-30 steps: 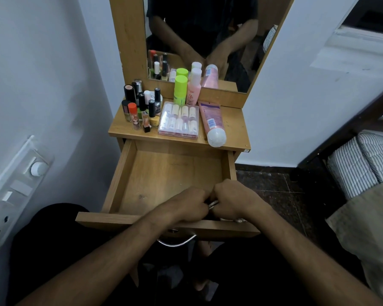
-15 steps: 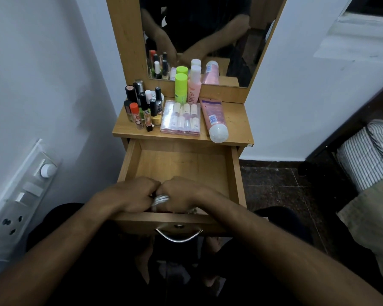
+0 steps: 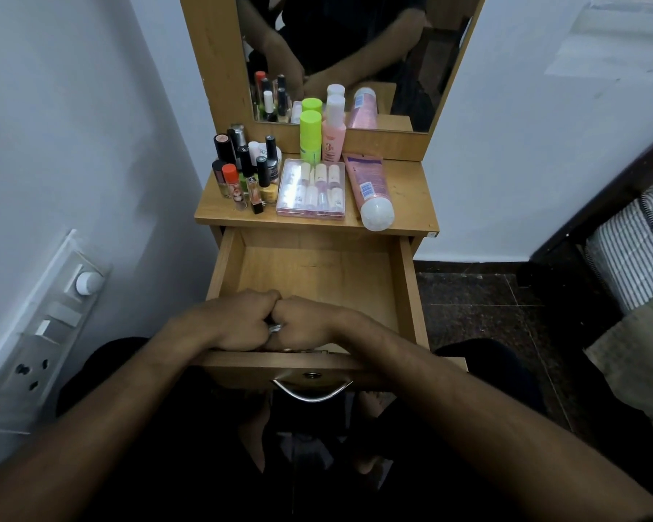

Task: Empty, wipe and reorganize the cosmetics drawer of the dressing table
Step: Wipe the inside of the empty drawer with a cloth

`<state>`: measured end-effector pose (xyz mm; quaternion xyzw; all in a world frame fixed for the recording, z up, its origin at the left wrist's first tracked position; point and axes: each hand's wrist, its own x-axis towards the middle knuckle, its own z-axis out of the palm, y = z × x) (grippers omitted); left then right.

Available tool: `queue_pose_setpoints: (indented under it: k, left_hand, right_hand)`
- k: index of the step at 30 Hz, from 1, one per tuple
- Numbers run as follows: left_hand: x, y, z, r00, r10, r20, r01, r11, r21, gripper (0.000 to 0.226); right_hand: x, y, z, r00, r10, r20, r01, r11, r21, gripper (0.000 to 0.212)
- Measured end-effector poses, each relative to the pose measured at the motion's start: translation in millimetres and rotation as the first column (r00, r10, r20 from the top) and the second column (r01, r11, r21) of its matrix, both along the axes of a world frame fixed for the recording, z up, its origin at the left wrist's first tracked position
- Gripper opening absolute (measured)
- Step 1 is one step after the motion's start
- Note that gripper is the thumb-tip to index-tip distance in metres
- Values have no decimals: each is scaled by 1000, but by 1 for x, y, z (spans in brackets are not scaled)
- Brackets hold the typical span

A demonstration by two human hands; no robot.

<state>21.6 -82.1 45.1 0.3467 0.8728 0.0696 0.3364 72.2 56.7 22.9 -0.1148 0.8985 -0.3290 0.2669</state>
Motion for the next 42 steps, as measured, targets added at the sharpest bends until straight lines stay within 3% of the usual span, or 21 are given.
queue_pose_setpoints:
  k: [7,12,16,20,26,29,35,42]
  left_hand:
    - [20,54,-7,991,-21,129,11,997,75,36]
    - [39,94,-10,976,-134,172,94,970,222,18]
    - [39,103,-6,963,-143,227,84,964,254,17]
    - [30,85,-14,967,-170,188,128,968,217,7]
    - [8,55,-3,971,-169,171,143,977,155,7]
    - [-5,29,10,978,-135,159,110,981,158,5]
    - [-8,-29,26,966,-29,257,-29,975,220,8]
    - [18,-26,29,976,-69,206,-34,888,459,14]
  right_hand:
    - [15,62,-1,985,-25,170,30,999,-29,40]
    - [29,113,5,939,-36,341,30,999,20,26]
    - [24,116,6,922,-70,380,46,996,72,33]
    - [21,113,9,929,-33,368,18,999,44,28]
    - [27,79,6,971,-130,201,147,986,-75,24]
    - [24,53,12,961,-197,194,233,955,-184,25]
    - [26,11,19,985,-45,-169,21,990,-140,12]
    - [63,32,18,879,2,-477,-38,997,-66,31]
